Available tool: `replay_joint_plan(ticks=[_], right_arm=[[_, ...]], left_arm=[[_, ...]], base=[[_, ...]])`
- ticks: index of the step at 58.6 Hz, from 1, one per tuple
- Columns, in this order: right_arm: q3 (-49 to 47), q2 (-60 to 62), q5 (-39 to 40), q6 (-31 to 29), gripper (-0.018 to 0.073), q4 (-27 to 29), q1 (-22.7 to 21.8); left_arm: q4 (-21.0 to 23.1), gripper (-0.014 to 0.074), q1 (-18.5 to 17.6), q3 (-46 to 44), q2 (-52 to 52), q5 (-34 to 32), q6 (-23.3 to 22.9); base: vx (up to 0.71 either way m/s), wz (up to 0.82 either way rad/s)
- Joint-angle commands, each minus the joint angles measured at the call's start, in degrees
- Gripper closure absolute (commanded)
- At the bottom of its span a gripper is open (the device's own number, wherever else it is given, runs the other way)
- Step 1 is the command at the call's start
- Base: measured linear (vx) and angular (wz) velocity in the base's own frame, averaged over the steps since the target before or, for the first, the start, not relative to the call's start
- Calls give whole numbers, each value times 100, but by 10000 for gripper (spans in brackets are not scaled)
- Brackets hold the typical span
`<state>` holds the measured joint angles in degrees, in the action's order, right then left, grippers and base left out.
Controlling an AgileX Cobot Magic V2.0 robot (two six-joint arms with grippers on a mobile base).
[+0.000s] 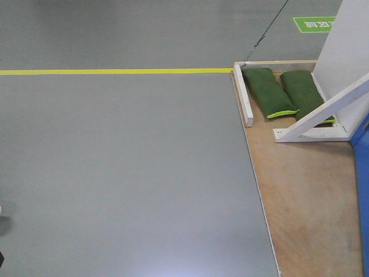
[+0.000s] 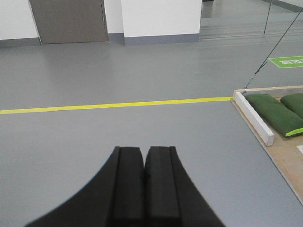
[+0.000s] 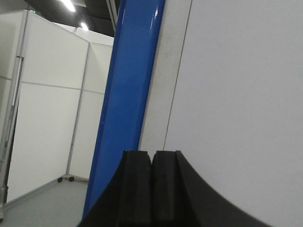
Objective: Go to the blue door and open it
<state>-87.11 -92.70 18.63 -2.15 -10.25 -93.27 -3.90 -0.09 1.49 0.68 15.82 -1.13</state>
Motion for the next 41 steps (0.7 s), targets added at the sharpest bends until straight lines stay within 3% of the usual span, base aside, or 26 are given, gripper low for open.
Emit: replay_joint_plan(ticks=[1,17,28,41], right_arm=[[-164,244,493,-5,547,156,47],[-164,262,453,391,547,784,56],[-164,283,443,913,547,795,64],[-164,317,441,939,547,789,57]], left_arm=[[12,524,-37,-149,66,-483,-39],[12,524,-37,-149,66,-483,-39],[12,524,-37,-149,66,-483,-39],[12,524,-37,-149,66,-483,-39]], base=[[0,0],[0,0],[0,0],[0,0]])
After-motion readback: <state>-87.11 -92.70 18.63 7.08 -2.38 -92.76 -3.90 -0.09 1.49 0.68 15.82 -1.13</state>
